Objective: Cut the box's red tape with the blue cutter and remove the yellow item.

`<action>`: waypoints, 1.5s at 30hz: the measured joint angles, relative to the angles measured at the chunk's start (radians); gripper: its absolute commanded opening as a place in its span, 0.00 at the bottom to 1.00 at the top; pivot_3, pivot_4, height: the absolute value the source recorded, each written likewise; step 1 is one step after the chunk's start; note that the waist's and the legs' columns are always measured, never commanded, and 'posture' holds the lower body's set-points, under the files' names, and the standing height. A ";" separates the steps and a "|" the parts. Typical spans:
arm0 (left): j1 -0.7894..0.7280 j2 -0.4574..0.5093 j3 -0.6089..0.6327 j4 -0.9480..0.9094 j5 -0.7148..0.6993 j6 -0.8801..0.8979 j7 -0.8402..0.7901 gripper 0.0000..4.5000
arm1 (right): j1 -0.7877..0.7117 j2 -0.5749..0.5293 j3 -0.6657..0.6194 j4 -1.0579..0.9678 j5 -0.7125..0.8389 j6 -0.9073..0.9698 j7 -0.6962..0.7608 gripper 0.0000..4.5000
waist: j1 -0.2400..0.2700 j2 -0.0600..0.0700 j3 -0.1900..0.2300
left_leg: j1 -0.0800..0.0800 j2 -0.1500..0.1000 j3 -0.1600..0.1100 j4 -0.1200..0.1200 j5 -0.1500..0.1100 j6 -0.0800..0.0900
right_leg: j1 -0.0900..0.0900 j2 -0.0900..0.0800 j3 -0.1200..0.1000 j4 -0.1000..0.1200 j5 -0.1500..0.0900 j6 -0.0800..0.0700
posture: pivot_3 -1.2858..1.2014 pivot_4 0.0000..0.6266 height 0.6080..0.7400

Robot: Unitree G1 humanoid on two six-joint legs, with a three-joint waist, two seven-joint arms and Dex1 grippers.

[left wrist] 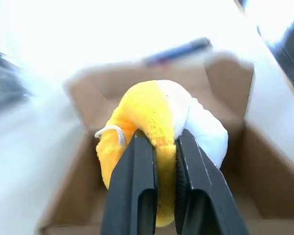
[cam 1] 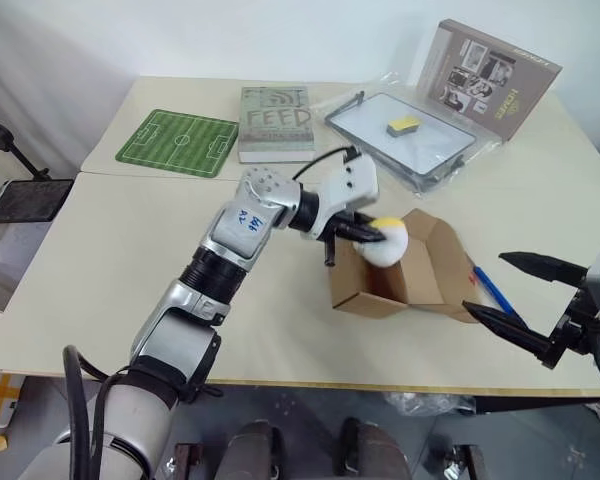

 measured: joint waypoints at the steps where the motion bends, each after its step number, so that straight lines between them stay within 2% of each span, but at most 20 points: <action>1: -0.005 -0.001 0.031 -0.017 -0.010 0.022 0.029 0.01 | -0.015 -0.008 0.005 0.012 0.000 -0.006 0.006 1.00 | 0.000 0.000 0.000 | 0.000 0.000 0.000 0.000 0.000 0.000 | 0.000 0.000 0.000 0.000 0.000 0.000 | 0.52 0.24 1.00; 4: -0.016 0.029 0.127 -0.098 -0.025 0.095 0.155 0.01 | -0.082 -0.026 0.049 0.070 0.000 -0.028 0.038 1.00 | -0.002 0.000 0.000 | 0.001 0.000 0.000 -0.001 0.000 0.000 | 0.000 0.000 0.000 0.000 0.000 0.000 | 0.52 0.24 1.00; 8: 0.033 0.126 0.177 -0.166 0.018 0.196 0.296 0.01 | -0.198 -0.049 0.115 0.175 -0.003 -0.063 0.089 1.00 | -0.010 0.000 0.000 | 0.007 -0.001 0.003 -0.003 0.000 0.000 | 0.003 0.000 0.002 0.000 0.000 0.000 | 0.52 0.24 1.00; 12: 0.196 0.243 0.186 -0.242 0.077 0.322 0.392 0.01 | -0.327 -0.050 0.203 0.318 -0.010 -0.112 0.168 1.00 | -0.025 0.000 0.000 | 0.008 0.000 0.004 -0.004 0.000 0.000 | 0.004 0.000 0.003 0.000 0.000 0.000 | 0.52 0.24 1.00; 19: 0.424 0.346 0.213 -0.453 0.085 0.509 0.460 0.01 | -0.533 -0.060 0.414 0.598 -0.123 -0.202 0.333 1.00 | -0.023 -0.002 0.001 | 0.008 0.001 0.003 -0.003 0.000 0.000 | 0.004 0.000 0.003 0.000 0.000 0.000 | 0.52 0.24 1.00; 20: 0.444 0.357 0.224 -0.477 0.085 0.531 0.469 0.18 | -0.563 -0.060 0.438 0.627 -0.137 -0.212 0.348 1.00 | -0.024 -0.002 0.001 | 0.008 0.001 0.003 -0.003 0.000 -0.001 | 0.004 0.000 0.003 0.000 0.000 0.000 | 0.52 0.24 1.00; 21: 0.457 0.365 0.239 -0.493 0.083 0.553 0.478 0.22 | -0.590 -0.060 0.459 0.653 -0.151 -0.219 0.364 1.00 | -0.025 -0.002 0.001 | 0.008 0.001 0.003 -0.003 0.000 -0.001 | 0.004 0.000 0.003 0.001 0.000 0.000 | 0.52 0.24 1.00; 26: 0.478 0.391 0.283 -0.576 0.053 0.630 0.500 0.59 | -0.690 -0.055 0.535 0.736 -0.200 -0.247 0.417 1.00 | -0.024 -0.002 0.001 | 0.008 0.001 0.003 -0.003 0.000 -0.001 | 0.004 0.000 0.003 0.001 0.000 0.000 | 0.52 0.24 1.00; 32: 0.485 0.397 0.304 -0.633 0.002 0.654 0.502 0.99 | -0.728 -0.053 0.566 0.798 -0.235 -0.265 0.461 1.00 | -0.026 -0.002 0.001 | 0.008 0.001 0.004 -0.004 0.000 -0.002 | 0.004 0.000 0.003 0.000 0.000 0.000 | 0.52 0.24 1.00; 38: 0.483 0.406 0.345 -0.669 -0.067 0.625 0.485 0.99 | -0.728 -0.054 0.563 0.809 -0.248 -0.277 0.478 1.00 | -0.025 -0.002 0.001 | 0.008 0.001 0.004 -0.004 0.000 -0.002 | 0.004 0.000 0.003 0.000 0.000 0.000 | 0.52 0.24 1.00; 41: 0.510 0.340 0.410 -0.728 -0.150 0.528 0.457 0.99 | -0.705 -0.061 0.542 0.817 -0.254 -0.279 0.483 1.00 | -0.023 -0.002 0.001 | 0.008 0.001 0.003 -0.003 -0.001 -0.003 | 0.004 -0.001 0.003 0.000 0.000 0.000 | 0.52 0.24 1.00; 45: 0.711 0.266 0.424 -0.835 -0.258 0.374 0.378 0.99 | -0.679 -0.081 0.518 0.874 -0.275 -0.317 0.503 1.00 | -0.029 -0.001 0.000 | 0.009 0.002 0.005 -0.005 -0.002 -0.005 | 0.004 0.000 0.004 0.000 0.000 0.000 | 0.52 0.24 1.00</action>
